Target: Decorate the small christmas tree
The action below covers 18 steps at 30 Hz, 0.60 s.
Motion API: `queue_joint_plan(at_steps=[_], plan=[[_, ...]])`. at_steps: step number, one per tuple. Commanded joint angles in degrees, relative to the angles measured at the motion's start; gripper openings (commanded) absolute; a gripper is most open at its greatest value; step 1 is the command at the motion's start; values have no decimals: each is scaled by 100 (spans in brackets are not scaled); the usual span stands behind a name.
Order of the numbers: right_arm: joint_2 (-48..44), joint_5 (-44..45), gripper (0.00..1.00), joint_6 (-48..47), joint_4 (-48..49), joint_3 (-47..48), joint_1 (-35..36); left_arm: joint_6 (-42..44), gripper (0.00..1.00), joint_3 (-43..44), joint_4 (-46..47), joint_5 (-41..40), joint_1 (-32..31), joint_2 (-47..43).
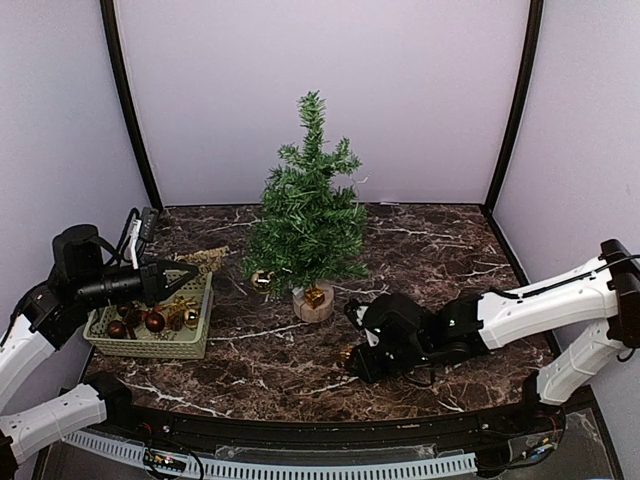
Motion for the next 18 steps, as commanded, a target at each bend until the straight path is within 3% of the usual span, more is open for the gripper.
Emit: queue_joint_plan(at_steps=[1, 3, 6, 12, 14, 18], plan=[[193, 235, 25, 406, -759, 94, -67, 213, 0, 226, -41, 554, 15, -53], [263, 220, 27, 485, -866, 86, -138, 211, 0, 292, -43, 853, 21, -44], [294, 185, 41, 549, -906, 112, -187, 173, 0, 399, -27, 1233, 20, -21], [-79, 358, 77, 441, -1024, 245, -199, 8, 0, 556, 192, 1983, 20, 45], [-375, 482, 84, 359, -1079, 268, -199, -12, 0, 643, 265, 2239, 26, 122], [-1181, 742, 87, 8, -1066, 283, -194, -87, 0, 904, 392, 2606, 18, 396]])
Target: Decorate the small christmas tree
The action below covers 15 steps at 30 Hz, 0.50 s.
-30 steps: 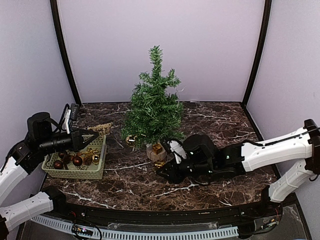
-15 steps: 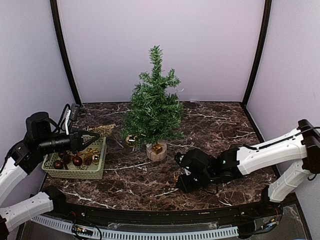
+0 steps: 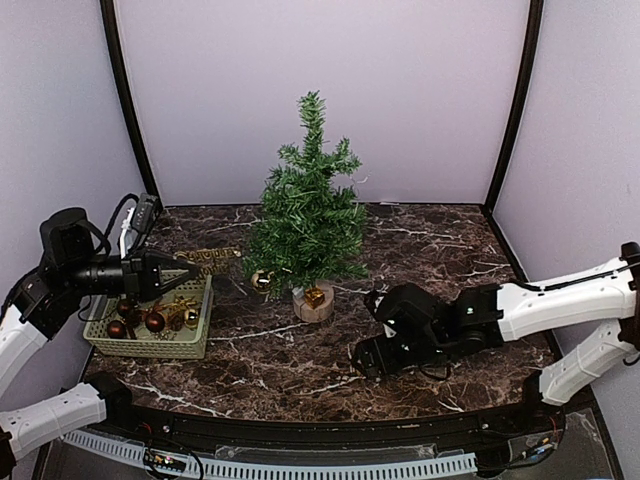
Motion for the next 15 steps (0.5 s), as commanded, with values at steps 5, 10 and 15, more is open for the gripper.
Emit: queue_joint_plan(at_steps=[5, 10, 15], plan=[[-1962, 633, 85, -1302, 1020, 112, 5, -653, 0, 737, 482, 1248, 13, 767], [-2240, 1028, 77, -3140, 2426, 374, 194, -825, 0, 1477, -906, 783, 5, 1276], [-1440, 991, 73, -5097, 2922, 1158, 359, -2292, 0, 1367, -695, 977, 4, 1275]])
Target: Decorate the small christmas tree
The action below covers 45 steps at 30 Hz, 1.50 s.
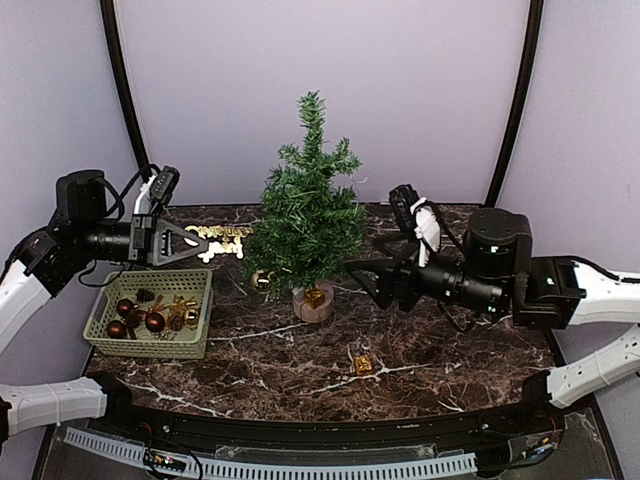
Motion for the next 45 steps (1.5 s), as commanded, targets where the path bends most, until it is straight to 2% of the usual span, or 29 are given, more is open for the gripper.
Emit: queue_joint_plan(at_steps=[1, 10, 20, 27, 37, 45], plan=[[676, 182, 72, -2195, 1004, 679, 235, -1445, 0, -79, -119, 276, 0, -116], [1592, -46, 68, -4050, 2234, 1075, 587, -2578, 0, -332, -206, 674, -292, -204], [2361, 135, 63, -5464, 2525, 1443, 1017, -2986, 0, -54, -455, 1330, -521, 309], [2410, 146, 58, -5590, 2391, 1390, 1074, -3103, 0, -19, -348, 1660, -529, 517], [2463, 481, 50, -5670, 2268, 1034, 1161, -3214, 0, 135, -298, 1688, -523, 603], [2709, 618, 41, -5835, 2591, 1293, 1183, -3151, 0, 137, -480, 1723, -529, 600]])
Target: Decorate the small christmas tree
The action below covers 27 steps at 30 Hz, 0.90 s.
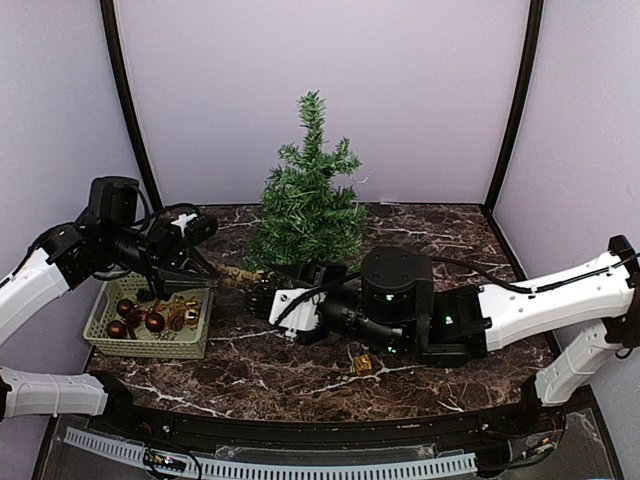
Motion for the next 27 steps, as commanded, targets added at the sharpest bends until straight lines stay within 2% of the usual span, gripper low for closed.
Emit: queue_joint_plan(at_steps=[1, 12, 21, 22, 24, 25, 26, 27], plan=[[174, 173, 40, -144, 415, 259, 63, 41, 0, 176, -129, 182, -37, -47], [381, 456, 23, -370, 699, 374, 159, 123, 0, 164, -282, 228, -37, -18], [417, 675, 0, -558, 860, 278, 258, -125, 0, 56, 2, 253, -36, 13], [416, 683, 0, -546, 854, 277, 266, -186, 0, 1, 92, 269, -37, 5], [401, 693, 0, -492, 809, 281, 267, -349, 7, -66, 325, 276, -31, -20], [387, 701, 0, -457, 801, 274, 275, -396, 21, -78, 444, 263, -30, -27], [364, 709, 0, -395, 785, 264, 276, -405, 30, -100, 498, 247, -29, -28], [330, 731, 0, -310, 751, 267, 276, -393, 46, -109, 635, 236, -25, -29]])
